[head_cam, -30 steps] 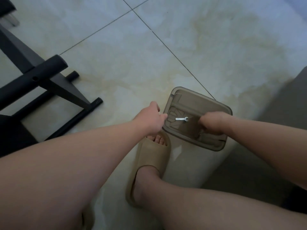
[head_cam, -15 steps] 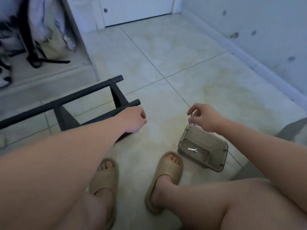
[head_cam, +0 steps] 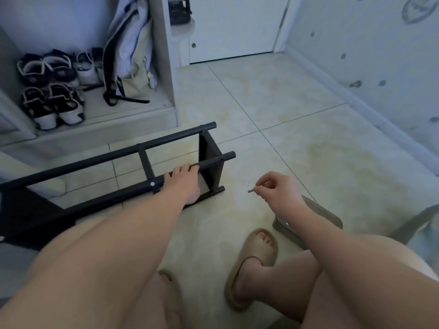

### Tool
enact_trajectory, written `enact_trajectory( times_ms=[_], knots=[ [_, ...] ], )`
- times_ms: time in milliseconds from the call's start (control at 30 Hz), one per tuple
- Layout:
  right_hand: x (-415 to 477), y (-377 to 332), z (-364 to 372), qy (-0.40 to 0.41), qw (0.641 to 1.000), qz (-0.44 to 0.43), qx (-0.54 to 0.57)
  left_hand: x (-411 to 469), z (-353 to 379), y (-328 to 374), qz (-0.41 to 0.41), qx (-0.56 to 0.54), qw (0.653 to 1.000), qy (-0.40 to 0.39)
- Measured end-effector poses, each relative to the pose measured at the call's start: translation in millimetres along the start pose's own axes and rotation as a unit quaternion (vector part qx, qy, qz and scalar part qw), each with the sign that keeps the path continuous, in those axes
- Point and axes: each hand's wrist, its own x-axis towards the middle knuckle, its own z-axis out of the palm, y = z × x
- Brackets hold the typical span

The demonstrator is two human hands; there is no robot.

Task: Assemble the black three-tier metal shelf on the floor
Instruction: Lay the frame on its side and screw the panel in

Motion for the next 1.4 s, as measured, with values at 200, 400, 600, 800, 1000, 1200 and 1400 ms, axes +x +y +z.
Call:
enact_trajectory(
  times_ms=[200,400,600,800,1000,1200,1400],
  knots=[
    [-20,6,0,-0.036,0.998,0.030,0.030,-18,21,3,-0.004,0.023,0.999,0.041],
    [-37,21,7,-0.004,0.994,0.063,0.091,-37,38,8,0.006,0.023,0.997,0.075],
    [-63,41,32,-0.002,0.987,0.100,0.127,-67,71,19,0.043,-0.009,0.997,0.061],
    [-69,50,47,0.035,0.973,0.137,0.181,-73,80,29,0.028,-0.043,0.998,0.045],
    [-64,63,45,0.051,0.964,0.163,0.205,-48,62,48,0.050,-0.209,0.974,-0.065],
    [-59,61,43,0.031,0.959,0.150,0.239,-29,55,66,0.022,-0.296,0.948,-0.114],
    [-58,57,47,0.006,0.960,0.144,0.239,-16,62,75,0.023,-0.332,0.934,-0.128]
  ],
)
